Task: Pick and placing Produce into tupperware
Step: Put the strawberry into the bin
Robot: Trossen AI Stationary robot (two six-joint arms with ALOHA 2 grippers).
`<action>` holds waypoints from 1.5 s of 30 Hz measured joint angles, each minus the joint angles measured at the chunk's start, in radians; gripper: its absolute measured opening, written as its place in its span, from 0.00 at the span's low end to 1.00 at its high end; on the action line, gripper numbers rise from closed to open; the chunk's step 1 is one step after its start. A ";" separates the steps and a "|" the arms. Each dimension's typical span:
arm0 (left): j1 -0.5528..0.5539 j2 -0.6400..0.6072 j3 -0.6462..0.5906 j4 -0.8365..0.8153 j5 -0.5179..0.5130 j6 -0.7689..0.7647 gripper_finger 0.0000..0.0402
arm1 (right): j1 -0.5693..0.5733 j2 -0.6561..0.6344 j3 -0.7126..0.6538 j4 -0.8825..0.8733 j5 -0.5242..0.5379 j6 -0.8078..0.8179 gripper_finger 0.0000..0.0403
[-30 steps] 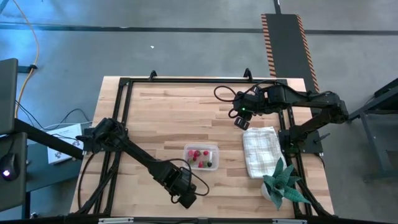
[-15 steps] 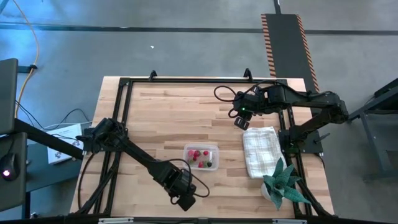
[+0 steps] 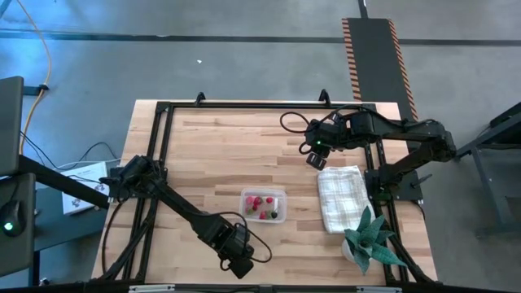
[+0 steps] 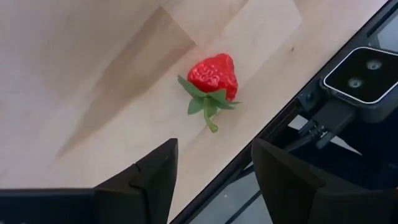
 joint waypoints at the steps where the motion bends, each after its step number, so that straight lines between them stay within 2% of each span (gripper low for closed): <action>1: 0.001 0.000 0.000 0.000 -0.008 -0.001 0.48 | 0.000 0.000 0.000 0.000 0.000 0.000 0.33; 6: 0.002 0.015 0.000 0.006 -0.053 0.002 0.48 | 0.000 0.000 0.000 0.000 0.000 0.008 0.33; 26: 0.002 0.045 0.000 0.026 -0.040 0.005 0.45 | 0.000 0.000 0.000 -0.013 0.000 0.008 0.33; 31: 0.002 0.045 0.000 0.026 -0.027 0.003 0.34 | 0.000 0.000 0.000 -0.026 0.000 0.008 0.33; 38: 0.002 0.045 0.000 0.024 -0.031 0.003 0.05 | 0.000 0.000 0.000 -0.026 0.000 0.008 0.33; 45: 0.002 0.045 0.000 0.010 -0.060 0.003 0.01 | 0.000 0.000 0.000 -0.026 0.000 0.008 0.33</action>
